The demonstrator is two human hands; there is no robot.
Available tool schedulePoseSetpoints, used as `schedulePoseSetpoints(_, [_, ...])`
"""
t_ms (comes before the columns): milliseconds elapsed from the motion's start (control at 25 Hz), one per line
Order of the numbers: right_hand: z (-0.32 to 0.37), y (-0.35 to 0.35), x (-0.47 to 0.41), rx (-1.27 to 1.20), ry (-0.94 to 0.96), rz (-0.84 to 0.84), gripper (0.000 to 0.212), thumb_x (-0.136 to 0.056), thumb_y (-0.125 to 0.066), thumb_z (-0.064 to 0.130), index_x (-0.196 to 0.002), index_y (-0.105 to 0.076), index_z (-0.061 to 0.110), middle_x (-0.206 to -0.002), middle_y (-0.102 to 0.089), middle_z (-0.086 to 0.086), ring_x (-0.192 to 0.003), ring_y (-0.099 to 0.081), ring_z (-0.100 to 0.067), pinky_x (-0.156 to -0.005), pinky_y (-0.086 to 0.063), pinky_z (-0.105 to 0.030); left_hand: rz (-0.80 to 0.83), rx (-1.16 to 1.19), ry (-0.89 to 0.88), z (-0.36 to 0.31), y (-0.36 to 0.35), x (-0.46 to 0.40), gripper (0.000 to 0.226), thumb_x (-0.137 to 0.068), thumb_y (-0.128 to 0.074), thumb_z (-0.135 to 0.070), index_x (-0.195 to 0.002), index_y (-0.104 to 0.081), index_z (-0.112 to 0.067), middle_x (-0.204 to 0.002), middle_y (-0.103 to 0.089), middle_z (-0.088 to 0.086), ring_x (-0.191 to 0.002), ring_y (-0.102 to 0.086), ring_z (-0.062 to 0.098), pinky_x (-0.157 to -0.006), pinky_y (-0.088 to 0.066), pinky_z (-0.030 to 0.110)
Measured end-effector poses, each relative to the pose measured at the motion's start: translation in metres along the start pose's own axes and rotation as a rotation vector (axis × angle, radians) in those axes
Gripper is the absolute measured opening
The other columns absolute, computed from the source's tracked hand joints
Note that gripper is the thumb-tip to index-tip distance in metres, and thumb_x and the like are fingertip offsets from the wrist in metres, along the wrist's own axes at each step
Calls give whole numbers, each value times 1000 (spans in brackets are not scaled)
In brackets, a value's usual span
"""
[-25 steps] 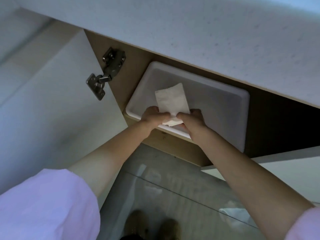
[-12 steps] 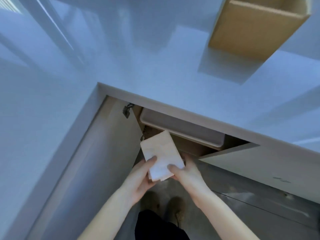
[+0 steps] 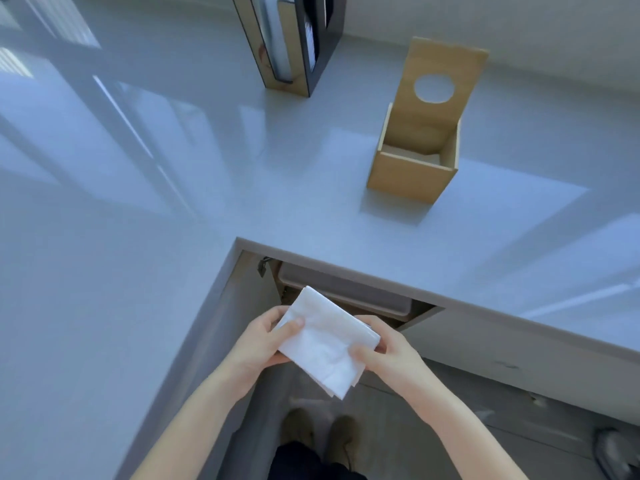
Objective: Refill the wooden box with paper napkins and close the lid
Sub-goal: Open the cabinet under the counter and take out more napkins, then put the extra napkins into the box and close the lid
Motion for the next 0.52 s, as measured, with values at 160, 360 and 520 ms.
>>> schedulePoseSetpoints(160, [26, 21, 15, -197, 30, -130, 36, -84, -56, 5, -115, -56, 23, -109, -69, 6, -103, -64, -12, -93, -53, -36, 73, -45, -110, -52, -6, 13, 15, -87, -60, -24, -100, -59, -18, -92, -69, -4, -79, -69, 7, -63, -55, 19])
schedulePoseSetpoints(360, [57, 34, 16, -475, 71, -180, 19, -94, -50, 23, -105, -64, 16, -101, -74, 1, -92, -71, -14, -70, -56, -23, 112, 9, -224, -111, -12, 20, 23, -86, -58, -25, -108, -56, -16, -101, -67, 0, -84, -68, 9, -66, -58, 22])
schedulePoseSetpoints(520, [77, 50, 15, -520, 139, -230, 16, -93, -52, 20, -99, -66, 18, -93, -77, 2, -87, -73, -16, -64, -59, -23, 101, 0, -255, -142, -15, 18, 27, -88, -56, -23, -113, -54, -12, -106, -64, 4, -89, -66, 15, -67, -59, 24])
Point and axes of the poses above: each hand's wrist, its own x-axis away from the middle knuckle, its own y-axis out of the back of the hand, z = x × y, the point moved 9 cm from there along -x, towards the middle knuckle
